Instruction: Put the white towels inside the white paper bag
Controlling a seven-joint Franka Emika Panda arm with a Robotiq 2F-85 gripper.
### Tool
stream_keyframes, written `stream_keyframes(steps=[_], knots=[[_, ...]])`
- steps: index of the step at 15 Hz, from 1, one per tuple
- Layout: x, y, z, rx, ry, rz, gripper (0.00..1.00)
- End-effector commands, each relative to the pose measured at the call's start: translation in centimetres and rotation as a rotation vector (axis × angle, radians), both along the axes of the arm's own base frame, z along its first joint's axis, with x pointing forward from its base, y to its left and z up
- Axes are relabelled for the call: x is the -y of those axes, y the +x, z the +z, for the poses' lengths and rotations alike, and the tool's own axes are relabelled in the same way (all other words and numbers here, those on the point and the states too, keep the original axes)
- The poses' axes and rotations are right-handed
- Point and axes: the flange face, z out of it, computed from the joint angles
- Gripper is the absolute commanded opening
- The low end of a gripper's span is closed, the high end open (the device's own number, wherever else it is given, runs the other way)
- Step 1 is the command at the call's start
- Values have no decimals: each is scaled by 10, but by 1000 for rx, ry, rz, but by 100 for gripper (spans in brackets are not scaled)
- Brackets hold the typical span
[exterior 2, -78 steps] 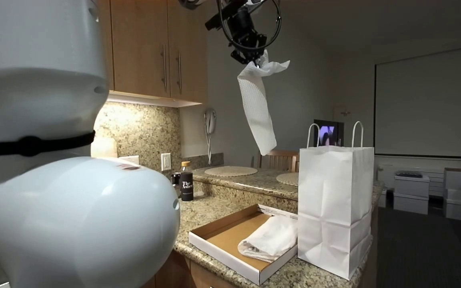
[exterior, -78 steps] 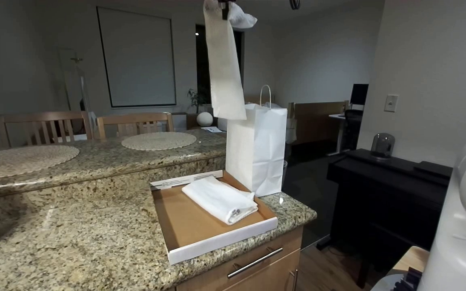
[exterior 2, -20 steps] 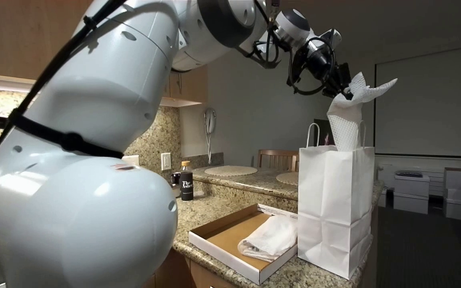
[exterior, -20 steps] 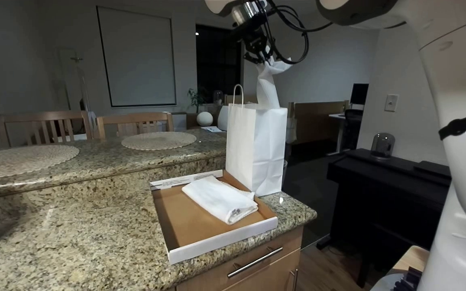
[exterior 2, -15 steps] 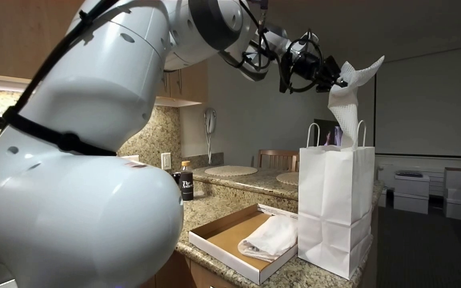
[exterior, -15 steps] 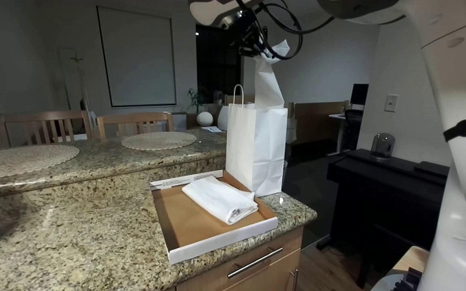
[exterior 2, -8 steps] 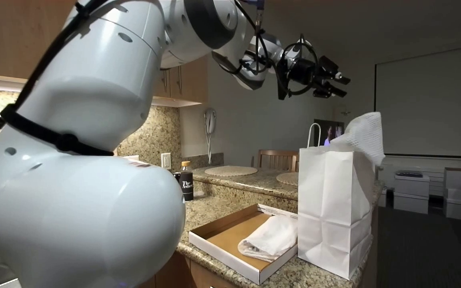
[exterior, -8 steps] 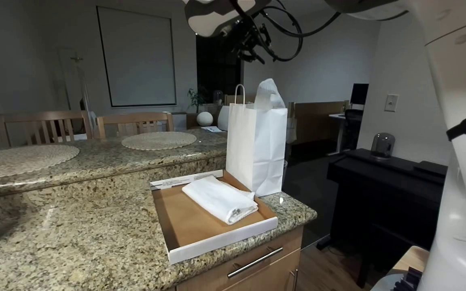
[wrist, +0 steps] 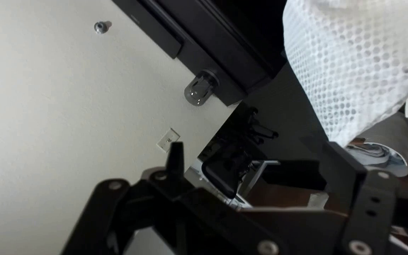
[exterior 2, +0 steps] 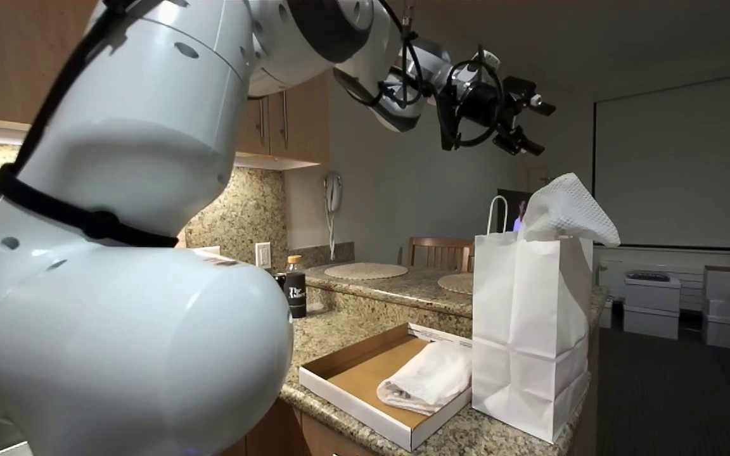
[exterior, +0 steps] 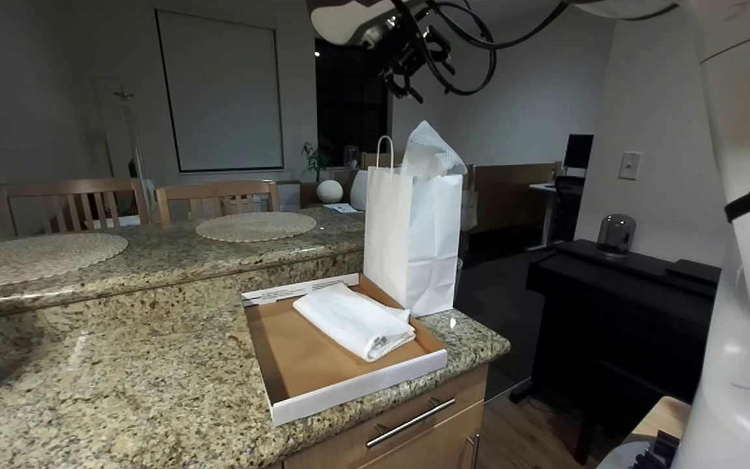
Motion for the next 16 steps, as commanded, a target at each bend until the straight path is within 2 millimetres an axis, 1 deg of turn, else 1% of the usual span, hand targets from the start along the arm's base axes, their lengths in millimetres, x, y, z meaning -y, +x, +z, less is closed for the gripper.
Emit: stream_keyframes(steps=[1,5,8,10,13,14,16], knots=[[36,-14,9,22,195,-27,100],[92,-17,0,75,405,-51,100],[138,-28,-7,124,553,-155,100],[169,-35,-18,152,645,-238,100],[219,-46,-42,191,779,-353,100],[232,-48,-53,203,822,-391,100],[252,-49,-77,221,909,-470,100]])
